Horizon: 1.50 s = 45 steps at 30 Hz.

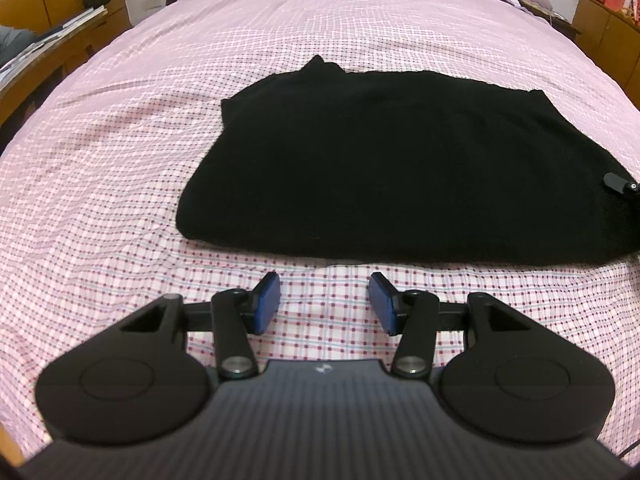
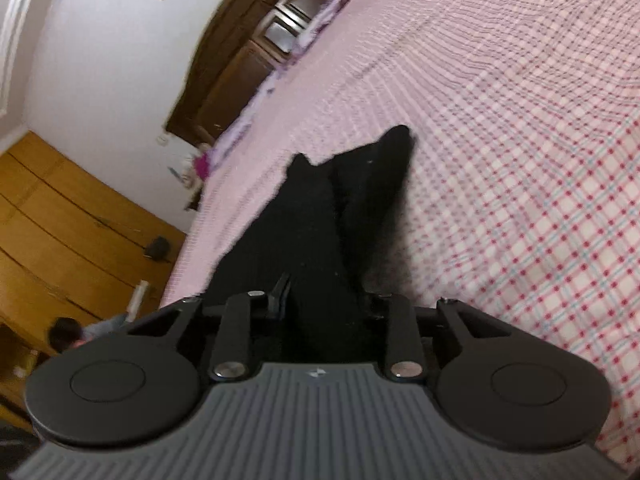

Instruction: Fold small clothes

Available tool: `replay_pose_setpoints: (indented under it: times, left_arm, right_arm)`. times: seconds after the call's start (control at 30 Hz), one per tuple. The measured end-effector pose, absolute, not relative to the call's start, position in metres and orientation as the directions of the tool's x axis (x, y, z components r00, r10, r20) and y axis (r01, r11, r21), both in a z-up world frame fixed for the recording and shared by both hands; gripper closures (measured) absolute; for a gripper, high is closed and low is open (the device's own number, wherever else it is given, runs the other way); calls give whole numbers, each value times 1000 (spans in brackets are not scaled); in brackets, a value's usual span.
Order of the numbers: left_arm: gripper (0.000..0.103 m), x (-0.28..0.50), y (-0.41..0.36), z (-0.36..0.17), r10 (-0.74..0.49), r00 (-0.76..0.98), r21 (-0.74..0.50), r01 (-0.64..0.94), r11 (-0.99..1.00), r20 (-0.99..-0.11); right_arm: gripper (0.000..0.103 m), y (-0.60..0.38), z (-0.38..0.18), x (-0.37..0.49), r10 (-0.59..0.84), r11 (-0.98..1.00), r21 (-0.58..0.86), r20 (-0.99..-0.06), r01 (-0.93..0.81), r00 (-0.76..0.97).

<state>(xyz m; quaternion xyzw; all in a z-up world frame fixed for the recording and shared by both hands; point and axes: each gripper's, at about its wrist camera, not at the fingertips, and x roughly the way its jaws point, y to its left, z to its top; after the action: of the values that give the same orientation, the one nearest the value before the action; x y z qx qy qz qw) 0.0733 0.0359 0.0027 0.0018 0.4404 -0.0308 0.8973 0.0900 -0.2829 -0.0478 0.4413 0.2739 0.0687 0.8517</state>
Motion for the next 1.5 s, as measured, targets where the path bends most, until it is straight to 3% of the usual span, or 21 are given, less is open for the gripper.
replay_pose_setpoints:
  times: [0.1,0.17,0.23,0.3,0.4,0.67,1.13,1.37,1.5]
  left_arm:
    - [52,72,39,3,-53,613,-29,48,998,-788]
    - [52,71,41,4,-54,614,-31,47,998,-787]
    - [52,71,43,4,-50,614,-25,49,998,-787]
    - [52,71,44,6,-41,618,-14,49,999,-785]
    - [52,73,49,11,-27,627,1,44,999,-779]
    - [52,85,66,32,3,646,43,46,998,-764]
    - [52,108,119,79,30,698,74,33,997,-715]
    - [52,111,152,86,61,711,65,-21,998,-700]
    - [52,114,170,82,50,721,12,-58,998,-691]
  right_arm:
    - [61,-282,-48,96,362,596,792,-415,136,835]
    - [60,-279,-50,98,370,607,783,-427,133,825]
    - [62,-276,-51,100,367,615,778,-425,126,827]
    - [73,-274,-49,98,361,609,784,-409,120,839]
    - [77,-271,-41,95,355,610,787,-378,95,855]
    - [79,-256,-13,102,363,605,795,-331,50,871]
    - [81,-164,85,137,414,685,723,-292,-84,863]
    - [81,-72,113,159,475,757,628,-338,-181,813]
    - [81,-14,108,173,502,801,555,-417,-226,757]
